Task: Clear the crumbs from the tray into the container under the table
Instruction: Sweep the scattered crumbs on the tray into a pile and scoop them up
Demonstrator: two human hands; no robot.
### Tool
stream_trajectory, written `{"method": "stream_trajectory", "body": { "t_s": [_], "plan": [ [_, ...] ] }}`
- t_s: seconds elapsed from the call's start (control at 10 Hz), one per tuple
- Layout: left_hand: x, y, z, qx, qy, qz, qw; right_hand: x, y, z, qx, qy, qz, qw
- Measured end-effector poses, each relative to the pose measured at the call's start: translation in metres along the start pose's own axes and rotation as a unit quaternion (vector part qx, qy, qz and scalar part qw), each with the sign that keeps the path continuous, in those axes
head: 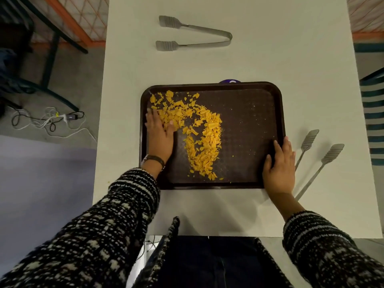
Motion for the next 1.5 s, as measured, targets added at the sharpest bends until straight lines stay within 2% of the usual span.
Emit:
{"method": "stream_trajectory", "body": {
  "t_s": [0.1,0.2,0.3,0.4,0.5,0.6,0.8,0.9,1.0,1.1,1.2,1.3,1.4,1.5],
  "plan": [
    [-0.008,-0.003,0.004,-0.022,-0.103,0.036,0.994,0.0,0.0,0.0,0.001,0.006,0.002,1.0],
    [0.003,0.008,0.015,-0.012,-0.143,0.029,0.989,0.0,0.0,0.001,0.0,0.011,0.005,1.0],
    [0.024,0.031,0.027,-0.037,-0.12,0.045,0.991,0.0,0.001,0.001,0.004,0.011,0.009,1.0],
    [0.043,0.053,0.035,-0.107,-0.04,0.091,0.989,-0.002,0.0,0.0,0.004,0.008,0.01,1.0],
    [0.048,0.052,0.026,-0.111,0.041,0.092,0.989,-0.002,0.0,0.0,0.002,0.009,0.014,1.0],
    [0.039,0.022,0.007,-0.071,0.048,0.063,0.994,-0.003,0.0,0.0,0.01,-0.001,0.01,1.0],
    [0.007,-0.041,-0.01,-0.053,-0.062,0.036,0.996,-0.002,0.001,0.0,0.016,-0.006,0.012,1.0],
    [0.006,-0.037,-0.002,-0.044,-0.126,0.052,0.99,-0.002,0.001,0.0,0.02,-0.011,0.009,1.0],
    [0.02,-0.01,0.011,-0.067,-0.09,0.071,0.991,-0.003,0.0,0.001,0.02,-0.012,0.007,1.0],
    [0.033,0.022,0.023,-0.118,-0.041,0.13,0.984,-0.004,0.0,0.0,0.019,-0.015,0.007,1.0],
    [0.035,0.024,0.022,-0.117,-0.006,0.137,0.984,-0.004,0.001,-0.001,0.02,-0.016,0.005,1.0],
    [0.03,-0.004,0.008,-0.064,0.005,0.072,0.995,-0.005,0.001,-0.001,0.022,-0.019,0.004,1.0],
    [0.017,-0.038,-0.006,-0.014,-0.066,0.039,0.997,-0.005,0.001,-0.001,0.022,-0.018,0.005,1.0],
    [0.011,-0.05,-0.003,-0.028,-0.138,0.046,0.989,-0.004,0.001,-0.001,0.023,-0.017,0.004,1.0]
  ]
}}
Point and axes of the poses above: each hand's wrist, its own y-axis away from the middle knuckle, its own z-axis out of the palm, x = y × z, the point moved 1 cm from there along -y, towards the middle knuckle, and after that the axes turned 11 degrees about -y, right-handed, at the moved point
